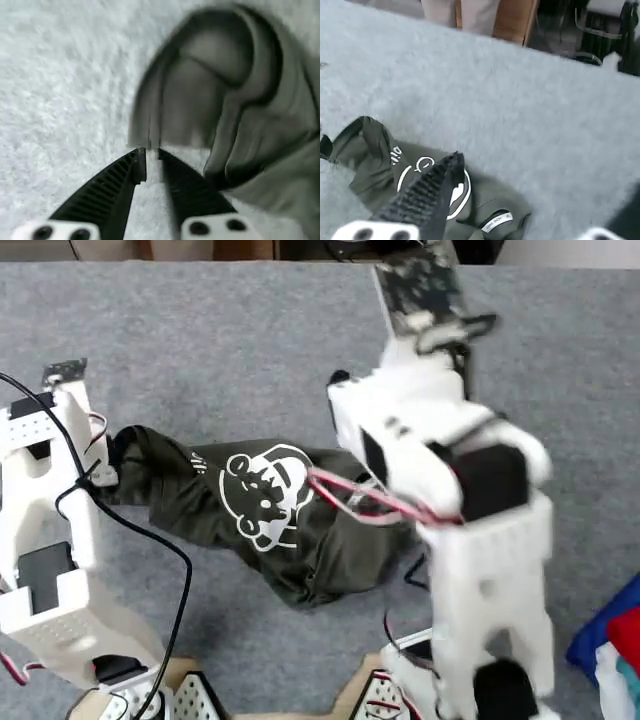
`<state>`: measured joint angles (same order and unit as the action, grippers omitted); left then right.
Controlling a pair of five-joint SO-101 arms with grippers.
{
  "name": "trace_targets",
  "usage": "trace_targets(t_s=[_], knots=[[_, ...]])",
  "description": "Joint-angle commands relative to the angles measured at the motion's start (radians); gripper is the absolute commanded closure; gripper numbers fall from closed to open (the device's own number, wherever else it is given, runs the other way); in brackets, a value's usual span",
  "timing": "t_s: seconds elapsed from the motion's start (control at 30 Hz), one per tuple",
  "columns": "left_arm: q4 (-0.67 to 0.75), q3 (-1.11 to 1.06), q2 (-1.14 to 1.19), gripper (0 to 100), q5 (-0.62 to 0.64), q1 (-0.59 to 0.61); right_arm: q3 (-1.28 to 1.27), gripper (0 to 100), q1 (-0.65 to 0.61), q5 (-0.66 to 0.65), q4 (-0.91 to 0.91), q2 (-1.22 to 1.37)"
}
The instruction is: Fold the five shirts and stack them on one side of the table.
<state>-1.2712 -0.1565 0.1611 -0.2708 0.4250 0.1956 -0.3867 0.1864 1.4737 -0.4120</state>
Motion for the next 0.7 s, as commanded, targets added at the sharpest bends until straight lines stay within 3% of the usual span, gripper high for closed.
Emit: trace_targets(t_s=[0.0,0.17,0.37,0.67], knots=[[0.031,0.002,-0.010,80,0.086,0.003,-0.005,66.8,0.013,0.060,-0.025,0.134],[0.014,-0.008,0.051,67,0.130,0.012,0.002,77.7,0.013,0.106,0.014,0.374],[-0.112,-0.008,0.070,67,0.068,-0.006,0.002,79.3,0.038,0.153,0.020,0.578],[-0.183,-0.063,0.070,68,-0.002,-0.006,0.016,79.3,0.096,0.158,0.025,0.799]])
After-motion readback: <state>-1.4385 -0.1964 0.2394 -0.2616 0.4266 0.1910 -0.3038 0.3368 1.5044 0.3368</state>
